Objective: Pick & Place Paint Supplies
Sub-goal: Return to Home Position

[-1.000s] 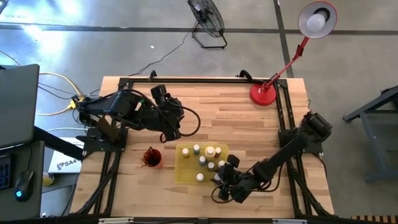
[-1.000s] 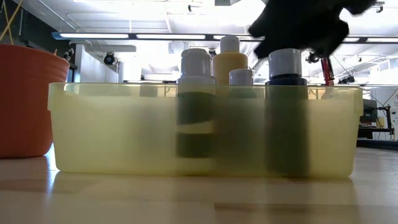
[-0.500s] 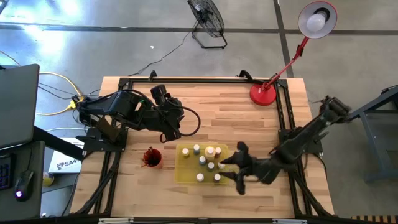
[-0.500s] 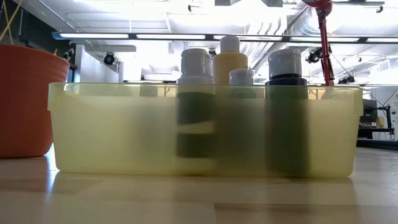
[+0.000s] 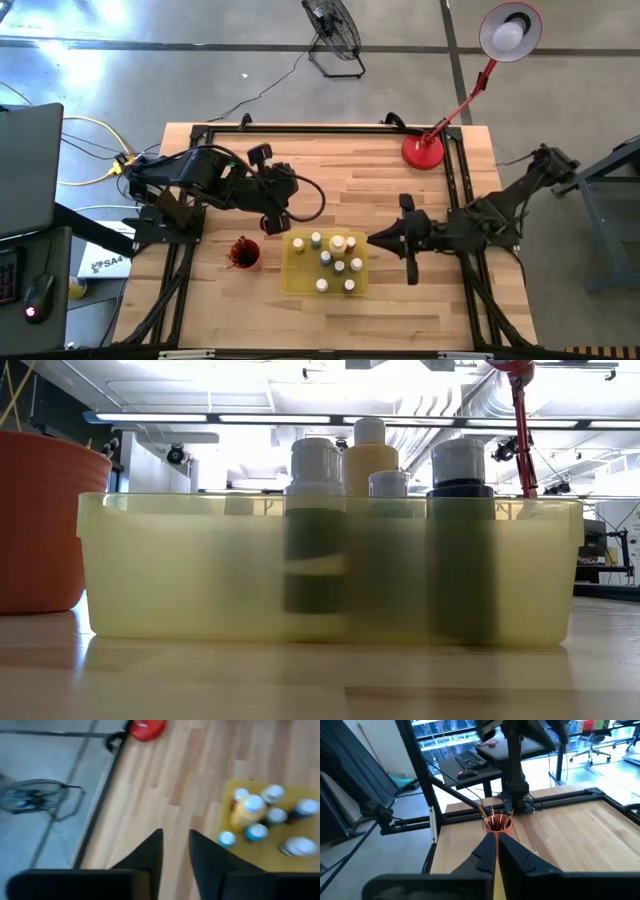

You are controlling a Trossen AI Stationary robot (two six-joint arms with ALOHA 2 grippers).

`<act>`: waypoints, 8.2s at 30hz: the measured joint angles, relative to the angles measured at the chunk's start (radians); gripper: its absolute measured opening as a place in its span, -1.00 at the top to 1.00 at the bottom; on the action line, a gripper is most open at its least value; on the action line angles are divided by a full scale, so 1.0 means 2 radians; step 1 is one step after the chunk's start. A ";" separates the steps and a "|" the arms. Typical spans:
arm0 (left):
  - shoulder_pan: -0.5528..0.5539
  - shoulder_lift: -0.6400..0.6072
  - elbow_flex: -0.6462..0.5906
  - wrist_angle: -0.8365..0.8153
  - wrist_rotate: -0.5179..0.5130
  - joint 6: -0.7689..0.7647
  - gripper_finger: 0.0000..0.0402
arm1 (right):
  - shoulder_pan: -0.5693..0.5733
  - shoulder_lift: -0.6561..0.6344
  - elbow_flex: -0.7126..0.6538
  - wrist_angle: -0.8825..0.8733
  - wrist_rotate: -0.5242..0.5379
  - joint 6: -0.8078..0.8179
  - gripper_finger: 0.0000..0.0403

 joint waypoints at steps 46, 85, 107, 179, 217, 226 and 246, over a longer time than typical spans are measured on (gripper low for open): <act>-0.103 -0.543 -0.705 0.596 0.099 0.173 1.00 | -0.187 -0.022 0.000 -0.014 -0.249 -0.035 0.98; 0.222 -0.560 -0.770 0.616 0.331 0.189 1.00 | -0.290 -0.356 -0.287 0.050 -0.209 -0.021 0.99; 0.222 -0.560 -0.770 0.606 0.323 0.157 1.00 | -0.290 -0.572 -0.422 0.084 -0.215 0.001 0.99; 0.222 -0.843 -0.981 0.679 0.276 0.143 1.00 | -0.290 -0.572 -0.554 0.103 -0.248 -0.036 0.98; 0.222 -0.857 -1.136 0.759 0.303 0.002 1.00 | -0.290 -0.572 -0.555 0.105 -0.248 -0.036 0.99; 0.222 -0.857 -1.136 0.759 0.302 0.002 1.00 | -0.290 -0.572 -0.555 0.105 -0.248 -0.036 0.99; 0.222 -0.857 -1.136 0.759 0.301 0.001 1.00 | -0.290 -0.572 -0.555 0.105 -0.248 -0.036 0.99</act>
